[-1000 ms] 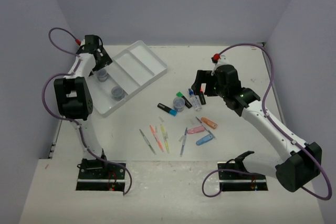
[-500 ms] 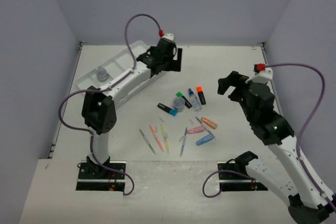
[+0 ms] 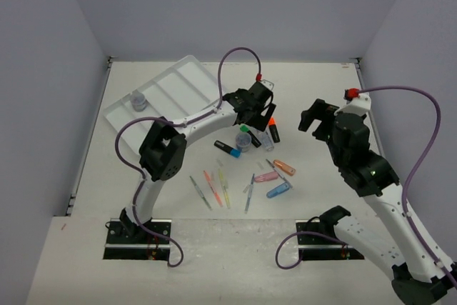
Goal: Sort the stationery into containers
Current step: Pick up the stationery from the center of the board.
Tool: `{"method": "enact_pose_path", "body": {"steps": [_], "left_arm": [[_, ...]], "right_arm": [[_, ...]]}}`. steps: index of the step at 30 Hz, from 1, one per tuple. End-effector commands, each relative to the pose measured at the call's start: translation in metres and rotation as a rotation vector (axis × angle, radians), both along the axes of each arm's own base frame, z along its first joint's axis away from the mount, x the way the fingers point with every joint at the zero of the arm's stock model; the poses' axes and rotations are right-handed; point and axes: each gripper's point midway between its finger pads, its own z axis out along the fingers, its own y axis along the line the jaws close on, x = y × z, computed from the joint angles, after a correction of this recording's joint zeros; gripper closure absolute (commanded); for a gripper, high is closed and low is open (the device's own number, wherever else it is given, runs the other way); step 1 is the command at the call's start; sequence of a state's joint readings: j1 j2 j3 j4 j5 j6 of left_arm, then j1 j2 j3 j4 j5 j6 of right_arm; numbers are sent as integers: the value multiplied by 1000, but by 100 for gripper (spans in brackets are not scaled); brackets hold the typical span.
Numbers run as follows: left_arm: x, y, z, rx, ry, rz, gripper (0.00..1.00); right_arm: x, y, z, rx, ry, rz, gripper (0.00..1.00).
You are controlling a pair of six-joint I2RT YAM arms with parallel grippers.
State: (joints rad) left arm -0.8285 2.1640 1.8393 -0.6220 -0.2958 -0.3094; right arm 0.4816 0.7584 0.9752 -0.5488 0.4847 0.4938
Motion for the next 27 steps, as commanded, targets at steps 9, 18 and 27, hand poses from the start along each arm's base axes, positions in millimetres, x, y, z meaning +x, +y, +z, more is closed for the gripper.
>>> {"method": "enact_pose_path", "body": {"steps": [9, 18, 27], "left_arm": [[-41, 17, -5, 24, 81, -60, 1], [-51, 17, -13, 25, 113, -82, 32], [-52, 13, 14, -11, 81, -84, 88]], "right_arm": [[6, -4, -5, -38, 21, -26, 1], [6, 0, -5, -37, 23, -4, 1], [6, 2, -5, -43, 28, 5, 1]]}}
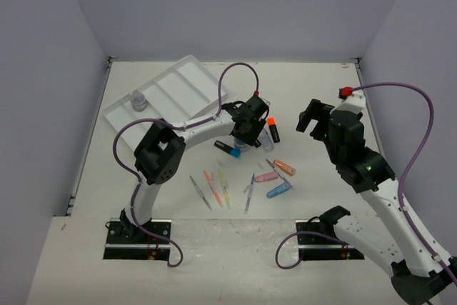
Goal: Sort the stationery into containers
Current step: Pick up the stationery from the center of the board, then place the stationery in the storage box.
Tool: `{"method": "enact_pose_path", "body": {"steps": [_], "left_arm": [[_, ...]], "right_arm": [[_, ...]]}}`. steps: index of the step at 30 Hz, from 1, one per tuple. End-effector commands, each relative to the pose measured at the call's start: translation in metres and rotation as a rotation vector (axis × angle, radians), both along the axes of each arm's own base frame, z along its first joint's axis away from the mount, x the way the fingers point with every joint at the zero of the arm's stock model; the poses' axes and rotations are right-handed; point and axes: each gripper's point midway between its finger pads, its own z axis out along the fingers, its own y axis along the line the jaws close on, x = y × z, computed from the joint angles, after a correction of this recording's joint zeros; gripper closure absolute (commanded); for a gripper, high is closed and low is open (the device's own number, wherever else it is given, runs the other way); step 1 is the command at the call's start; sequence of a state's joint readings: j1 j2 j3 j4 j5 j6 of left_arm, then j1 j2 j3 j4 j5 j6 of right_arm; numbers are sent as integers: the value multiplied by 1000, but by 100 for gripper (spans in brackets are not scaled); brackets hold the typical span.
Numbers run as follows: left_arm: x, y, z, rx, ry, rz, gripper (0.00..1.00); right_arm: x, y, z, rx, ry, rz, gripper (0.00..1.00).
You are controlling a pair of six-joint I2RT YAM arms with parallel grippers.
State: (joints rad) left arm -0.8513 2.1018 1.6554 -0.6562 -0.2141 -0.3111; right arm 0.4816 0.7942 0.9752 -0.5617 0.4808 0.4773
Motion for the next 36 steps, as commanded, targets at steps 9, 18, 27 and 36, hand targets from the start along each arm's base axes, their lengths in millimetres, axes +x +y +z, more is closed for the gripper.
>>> {"method": "enact_pose_path", "body": {"steps": [9, 18, 27, 36], "left_arm": [[55, 71, 136, -117, -246, 311, 100], [115, 286, 167, -330, -371, 877, 100], [121, 347, 110, -263, -280, 1029, 100], [114, 366, 78, -209, -266, 1089, 100]], "right_arm": [[5, 3, 1, -18, 3, 14, 1], [3, 12, 0, -11, -15, 76, 1], [4, 18, -4, -13, -11, 110, 1], [7, 23, -8, -14, 4, 131, 1]]}}
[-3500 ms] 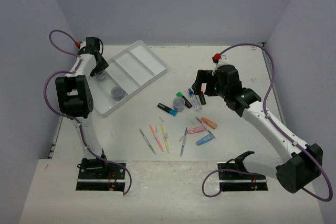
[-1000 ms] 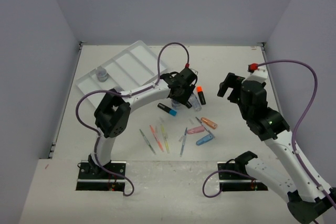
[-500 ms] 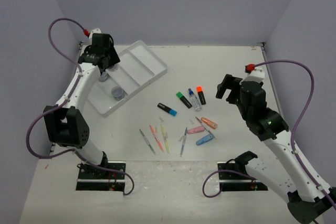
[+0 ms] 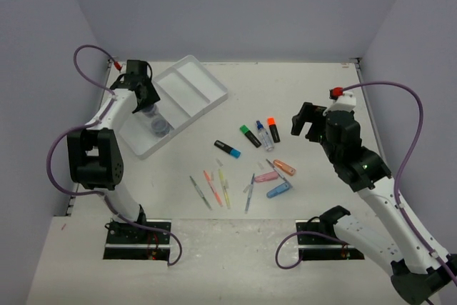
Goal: Sort the stationery into containers
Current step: Place the stationery in the storage box.
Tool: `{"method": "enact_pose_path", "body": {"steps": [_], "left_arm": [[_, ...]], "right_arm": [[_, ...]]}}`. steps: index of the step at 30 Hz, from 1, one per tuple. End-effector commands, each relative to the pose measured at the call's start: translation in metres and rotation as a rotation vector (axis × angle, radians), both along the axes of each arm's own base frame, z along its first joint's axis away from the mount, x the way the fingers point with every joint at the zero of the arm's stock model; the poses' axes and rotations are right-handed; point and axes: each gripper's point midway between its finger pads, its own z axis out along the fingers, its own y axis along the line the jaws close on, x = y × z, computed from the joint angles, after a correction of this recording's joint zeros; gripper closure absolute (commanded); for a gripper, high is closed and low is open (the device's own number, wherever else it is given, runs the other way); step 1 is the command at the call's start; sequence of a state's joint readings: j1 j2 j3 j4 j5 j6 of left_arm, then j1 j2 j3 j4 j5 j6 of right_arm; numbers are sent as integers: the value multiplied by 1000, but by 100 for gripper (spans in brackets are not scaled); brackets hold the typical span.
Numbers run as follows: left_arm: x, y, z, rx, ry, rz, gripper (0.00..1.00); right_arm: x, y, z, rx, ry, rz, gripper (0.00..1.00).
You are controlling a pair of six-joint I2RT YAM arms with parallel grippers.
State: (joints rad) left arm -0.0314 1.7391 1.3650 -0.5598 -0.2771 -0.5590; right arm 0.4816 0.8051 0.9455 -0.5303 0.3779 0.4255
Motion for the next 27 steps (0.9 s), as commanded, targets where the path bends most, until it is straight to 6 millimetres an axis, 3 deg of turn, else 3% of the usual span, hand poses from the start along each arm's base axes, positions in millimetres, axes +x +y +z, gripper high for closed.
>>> {"method": "enact_pose_path", "body": {"steps": [1, 8, 14, 16, 17, 18, 19, 24, 27], "left_arm": [[14, 12, 6, 9, -79, 48, 100], [11, 24, -8, 39, -43, 78, 99], [13, 24, -20, 40, -17, 79, 84], [14, 22, -23, 33, -10, 75, 66], [14, 22, -23, 31, -9, 71, 65], [13, 21, -23, 28, -8, 70, 43], [13, 21, -21, 28, -10, 71, 37], [12, 20, 4, 21, -52, 70, 18], [10, 16, 35, 4, -115, 56, 9]], "right_arm": [[6, 5, 3, 2, -20, 20, 1], [7, 8, -2, -6, -3, 35, 1], [6, 10, -2, -4, -3, 45, 1], [6, 11, -4, -6, 3, 49, 1], [6, 11, -5, -6, 3, 54, 1], [7, 12, -6, -9, 10, 58, 1], [7, 13, -8, -12, 18, 60, 1], [9, 15, -10, -17, 29, 66, 1], [12, 17, -12, -21, 36, 72, 1]]}}
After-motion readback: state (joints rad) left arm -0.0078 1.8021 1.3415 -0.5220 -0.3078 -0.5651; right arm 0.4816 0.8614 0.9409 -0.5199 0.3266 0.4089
